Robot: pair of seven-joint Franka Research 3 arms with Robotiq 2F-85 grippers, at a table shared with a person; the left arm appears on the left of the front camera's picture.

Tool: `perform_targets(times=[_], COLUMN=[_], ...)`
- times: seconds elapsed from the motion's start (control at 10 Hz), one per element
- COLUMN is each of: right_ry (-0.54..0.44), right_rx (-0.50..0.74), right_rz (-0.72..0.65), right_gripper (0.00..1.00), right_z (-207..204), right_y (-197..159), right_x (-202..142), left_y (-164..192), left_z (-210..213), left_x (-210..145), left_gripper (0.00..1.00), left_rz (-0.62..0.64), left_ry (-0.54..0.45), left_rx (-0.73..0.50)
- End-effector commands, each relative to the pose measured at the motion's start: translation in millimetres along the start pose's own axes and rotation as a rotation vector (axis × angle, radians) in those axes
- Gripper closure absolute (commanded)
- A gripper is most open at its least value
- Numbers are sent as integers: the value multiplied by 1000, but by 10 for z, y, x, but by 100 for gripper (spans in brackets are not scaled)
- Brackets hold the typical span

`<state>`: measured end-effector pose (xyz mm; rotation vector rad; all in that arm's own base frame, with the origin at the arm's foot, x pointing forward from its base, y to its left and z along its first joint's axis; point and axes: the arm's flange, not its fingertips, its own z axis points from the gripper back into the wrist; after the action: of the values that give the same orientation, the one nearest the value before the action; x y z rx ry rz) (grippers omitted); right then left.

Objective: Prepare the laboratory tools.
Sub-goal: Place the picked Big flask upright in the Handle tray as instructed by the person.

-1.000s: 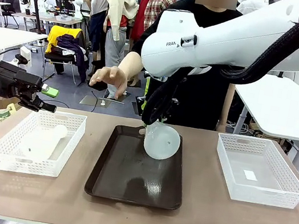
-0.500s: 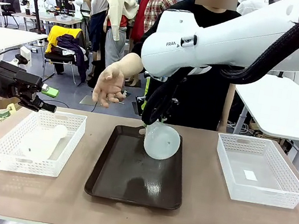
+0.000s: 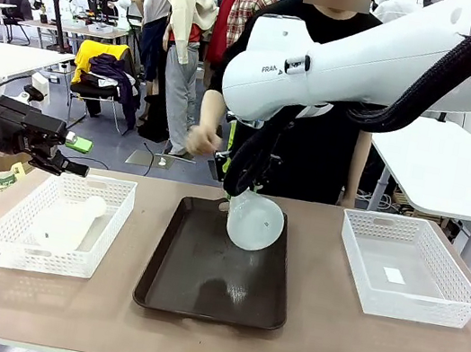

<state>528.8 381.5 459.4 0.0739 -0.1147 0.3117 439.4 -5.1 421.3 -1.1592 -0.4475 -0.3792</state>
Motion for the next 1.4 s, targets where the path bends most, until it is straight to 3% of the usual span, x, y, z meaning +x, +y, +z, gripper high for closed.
perform_targets(times=[0.0,0.3,0.5,0.7,0.9,1.1,1.3], right_ry=[-130,-276,-430,-607,-689,-735,-678], right_rx=[70,233,310,528,656,672,629], right_rz=[187,336,544,763,807,811,748], right_gripper=[100,100,100,100,100,100,100], right_z=[-13,-75,-167,-288,-380,-389,-380], right_y=[-69,-347,-537,-650,-723,-780,-800], right_x=[-27,-44,-4,26,38,10,19], left_y=[-9,-9,-9,-9,-9,-9,-9], left_z=[16,16,16,16,16,16,16], left_x=[6,6,6,6,6,6,6], left_gripper=[0,0,0,0,0,0,0], left_rz=[-6,-6,-6,-6,-6,-6,-6], left_ry=[-6,-6,-6,-6,-6,-6,-6], left_rx=[-11,-11,-11,-11,-11,-11,-11])
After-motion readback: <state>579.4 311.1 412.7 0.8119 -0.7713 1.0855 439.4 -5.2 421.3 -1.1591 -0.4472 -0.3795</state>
